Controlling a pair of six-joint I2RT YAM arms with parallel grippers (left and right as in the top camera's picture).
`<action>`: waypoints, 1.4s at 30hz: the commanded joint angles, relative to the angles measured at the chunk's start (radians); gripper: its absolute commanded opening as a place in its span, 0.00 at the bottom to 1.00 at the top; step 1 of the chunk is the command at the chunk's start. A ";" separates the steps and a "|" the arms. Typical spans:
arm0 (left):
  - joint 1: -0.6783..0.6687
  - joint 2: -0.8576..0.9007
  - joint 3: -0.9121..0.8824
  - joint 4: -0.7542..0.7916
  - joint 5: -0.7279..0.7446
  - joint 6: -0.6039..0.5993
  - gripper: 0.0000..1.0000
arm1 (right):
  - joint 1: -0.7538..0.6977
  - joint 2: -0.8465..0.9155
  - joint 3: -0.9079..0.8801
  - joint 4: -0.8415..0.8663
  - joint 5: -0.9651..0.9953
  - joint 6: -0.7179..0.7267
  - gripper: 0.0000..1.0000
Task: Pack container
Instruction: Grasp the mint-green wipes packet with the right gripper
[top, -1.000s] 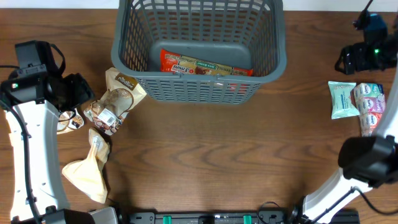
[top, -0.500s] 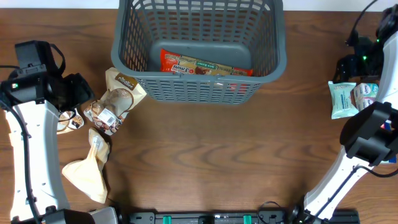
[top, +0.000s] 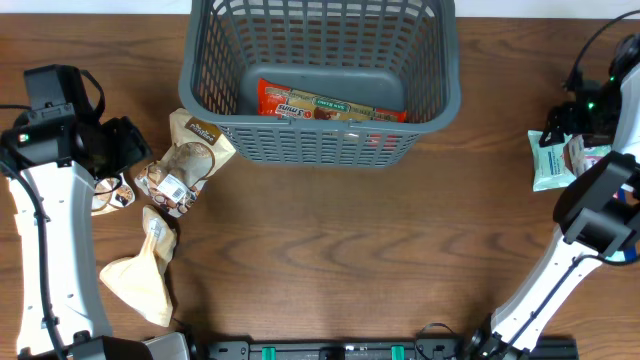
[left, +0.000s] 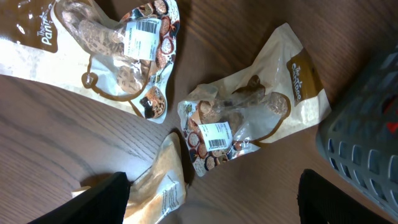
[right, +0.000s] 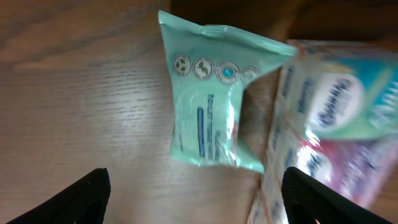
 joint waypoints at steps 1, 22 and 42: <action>0.003 0.003 -0.004 -0.001 -0.001 -0.010 0.75 | 0.002 0.040 -0.007 0.007 -0.011 0.014 0.78; 0.003 0.003 -0.004 0.002 -0.001 -0.010 0.75 | 0.001 0.139 -0.008 0.106 -0.021 0.027 0.84; 0.003 0.003 -0.004 0.002 -0.001 -0.010 0.75 | 0.005 0.141 -0.035 0.166 -0.021 0.078 0.81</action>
